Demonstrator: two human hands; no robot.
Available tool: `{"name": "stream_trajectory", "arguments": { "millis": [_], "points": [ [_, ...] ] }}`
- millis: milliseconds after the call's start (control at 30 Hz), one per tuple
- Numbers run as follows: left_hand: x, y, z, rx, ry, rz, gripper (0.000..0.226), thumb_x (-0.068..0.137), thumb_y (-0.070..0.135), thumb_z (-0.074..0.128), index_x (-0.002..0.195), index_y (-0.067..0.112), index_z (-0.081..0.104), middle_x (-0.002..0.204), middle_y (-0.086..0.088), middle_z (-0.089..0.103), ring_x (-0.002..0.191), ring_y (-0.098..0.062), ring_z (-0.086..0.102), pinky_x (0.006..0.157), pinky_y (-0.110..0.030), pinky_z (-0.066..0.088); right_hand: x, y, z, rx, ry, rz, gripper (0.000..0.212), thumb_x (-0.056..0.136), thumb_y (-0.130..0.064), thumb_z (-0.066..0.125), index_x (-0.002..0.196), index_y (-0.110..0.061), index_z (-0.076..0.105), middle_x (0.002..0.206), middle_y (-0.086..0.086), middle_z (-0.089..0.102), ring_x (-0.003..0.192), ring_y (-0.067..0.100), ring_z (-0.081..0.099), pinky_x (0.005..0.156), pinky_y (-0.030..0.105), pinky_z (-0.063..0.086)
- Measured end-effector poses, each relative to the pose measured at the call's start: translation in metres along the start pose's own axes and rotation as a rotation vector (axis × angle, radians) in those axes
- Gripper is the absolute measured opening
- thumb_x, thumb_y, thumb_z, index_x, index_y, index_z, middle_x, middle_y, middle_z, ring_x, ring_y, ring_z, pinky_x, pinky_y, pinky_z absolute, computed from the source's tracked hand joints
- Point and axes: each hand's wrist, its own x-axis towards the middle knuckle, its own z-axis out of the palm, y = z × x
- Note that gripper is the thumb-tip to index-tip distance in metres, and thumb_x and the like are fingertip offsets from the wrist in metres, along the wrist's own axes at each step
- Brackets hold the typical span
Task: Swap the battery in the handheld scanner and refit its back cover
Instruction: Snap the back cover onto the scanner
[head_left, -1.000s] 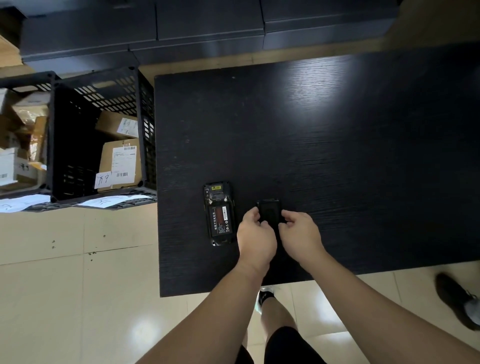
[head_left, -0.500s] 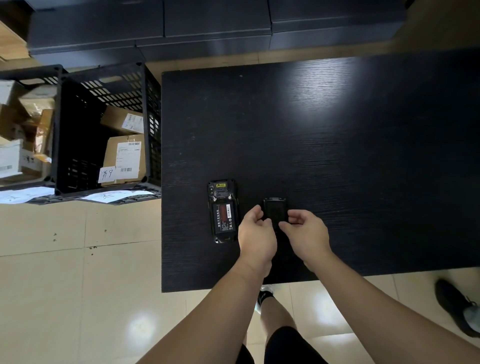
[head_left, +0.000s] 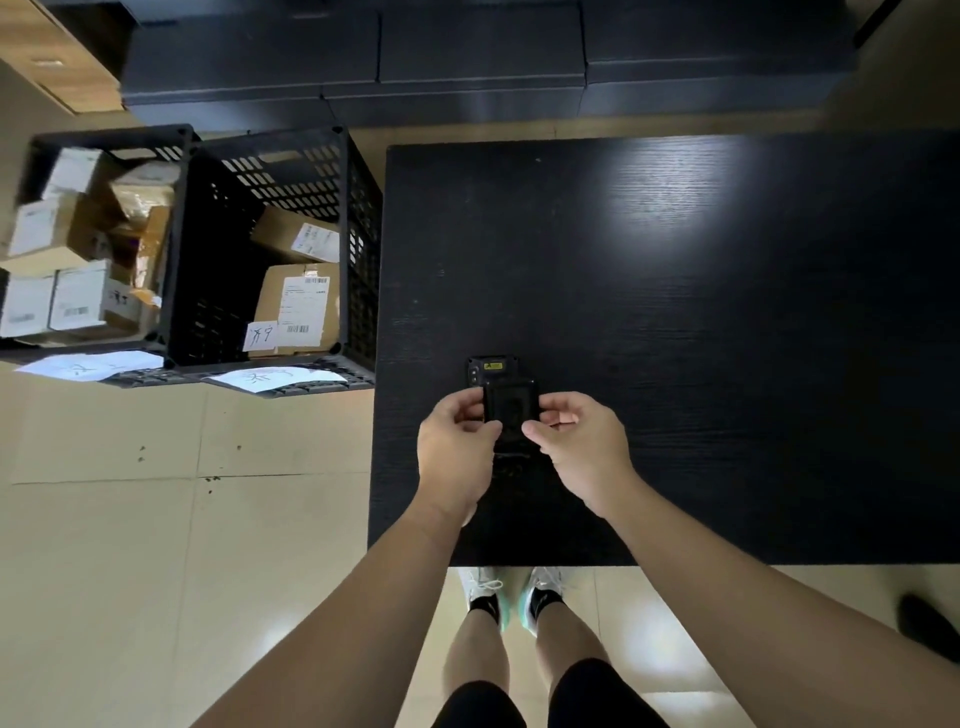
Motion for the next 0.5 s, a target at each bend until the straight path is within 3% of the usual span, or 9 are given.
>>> {"name": "stream_trajectory", "arguments": {
  "millis": [400,500],
  "points": [
    [0.017,-0.024,-0.021,0.032,-0.024,0.088,0.037,0.082,0.001,0.075,0.115,0.018,0.069,0.099,0.001,0.070,0.082,-0.005,0.065,0.068,-0.008,0.052,0.007,0.005,0.021,-0.039,-0.002,-0.027,0.028,0.077,-0.013,0.083,0.101,-0.020,0.070,0.086,-0.004,0.070,0.084,0.016,0.070,0.082,0.043,0.061],
    [0.019,-0.026,-0.021,0.025,-0.036,0.103,0.037,0.082,0.000,0.075,0.114,0.018,0.069,0.099,0.001,0.070,0.081,-0.004,0.064,0.070,-0.010,0.053,0.008,0.006,0.022,-0.050,0.007,-0.033,0.027,0.077,-0.014,0.083,0.100,-0.021,0.070,0.086,-0.005,0.070,0.084,0.015,0.070,0.082,0.042,0.061]
  ]
}}
